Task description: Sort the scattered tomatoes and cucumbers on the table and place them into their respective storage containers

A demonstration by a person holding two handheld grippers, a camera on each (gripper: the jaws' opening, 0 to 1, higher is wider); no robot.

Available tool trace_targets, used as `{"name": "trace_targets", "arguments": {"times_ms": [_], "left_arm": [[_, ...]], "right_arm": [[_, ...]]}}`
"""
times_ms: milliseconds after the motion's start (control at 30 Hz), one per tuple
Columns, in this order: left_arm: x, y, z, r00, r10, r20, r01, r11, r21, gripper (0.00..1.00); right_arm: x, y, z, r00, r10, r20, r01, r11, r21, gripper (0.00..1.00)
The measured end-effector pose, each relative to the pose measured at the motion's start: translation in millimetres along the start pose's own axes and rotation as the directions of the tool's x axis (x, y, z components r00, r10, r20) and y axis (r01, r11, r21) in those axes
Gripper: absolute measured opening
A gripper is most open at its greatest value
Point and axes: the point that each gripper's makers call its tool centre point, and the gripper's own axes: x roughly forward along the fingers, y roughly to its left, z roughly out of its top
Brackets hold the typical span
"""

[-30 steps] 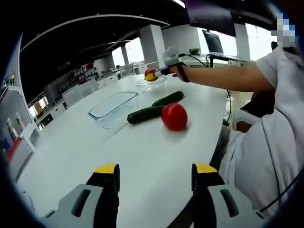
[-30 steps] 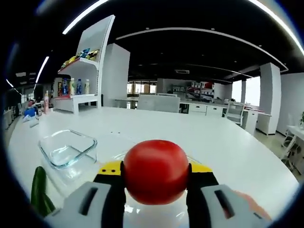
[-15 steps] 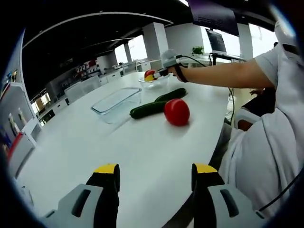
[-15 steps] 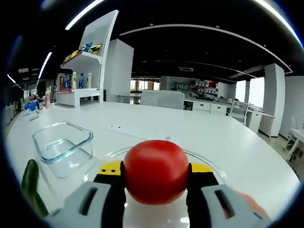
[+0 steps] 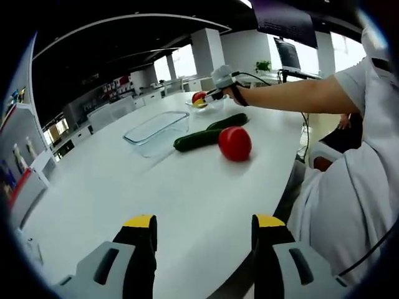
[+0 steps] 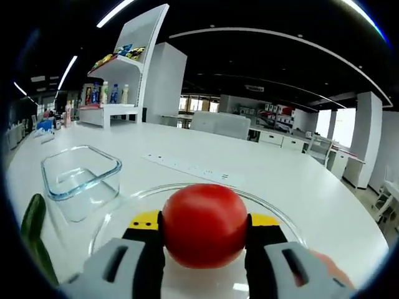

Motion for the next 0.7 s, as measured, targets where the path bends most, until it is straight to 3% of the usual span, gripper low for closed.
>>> {"name": "trace_targets", "arguments": {"times_ms": [100, 167, 300, 467, 633, 700], "left_arm": [[-0.1, 0.3, -0.6, 1.0, 0.0, 0.0, 0.0, 1.0, 0.0, 0.61], [0.5, 0.4, -1.5, 1.0, 0.0, -0.002, 0.0, 1.0, -0.002, 0.61], [0.8, 0.4, -3.0, 1.0, -0.002, -0.001, 0.002, 1.0, -0.009, 0.61], [1.0, 1.9, -5.2, 1.0, 0.001, -0.007, -0.001, 1.0, -0.011, 0.61], [2.7, 0.8, -5.5, 1.0, -0.004, -0.009, 0.004, 1.0, -0.009, 0.61], [3.3, -0.2, -5.3, 1.0, -0.008, -0.006, 0.008, 1.0, -0.01, 0.61]], "right_arm": [[2.7, -0.5, -4.9, 1.0, 0.002, -0.011, -0.002, 1.0, -0.005, 0.5], [3.1, 0.0, -8.4, 1.0, 0.01, -0.029, -0.009, 0.999, 0.042, 0.5], [3.0, 2.1, -2.1, 1.0, 0.016, 0.001, -0.016, 1.0, 0.001, 0.49], [4.9, 3.5, -1.7, 1.0, 0.021, -0.005, -0.021, 0.999, -0.025, 0.5], [3.0, -0.9, 1.7, 1.0, 0.018, 0.001, -0.018, 1.0, -0.023, 0.5], [1.5, -3.0, 5.3, 1.0, 0.023, 0.018, -0.023, 1.0, 0.013, 0.48]]}}
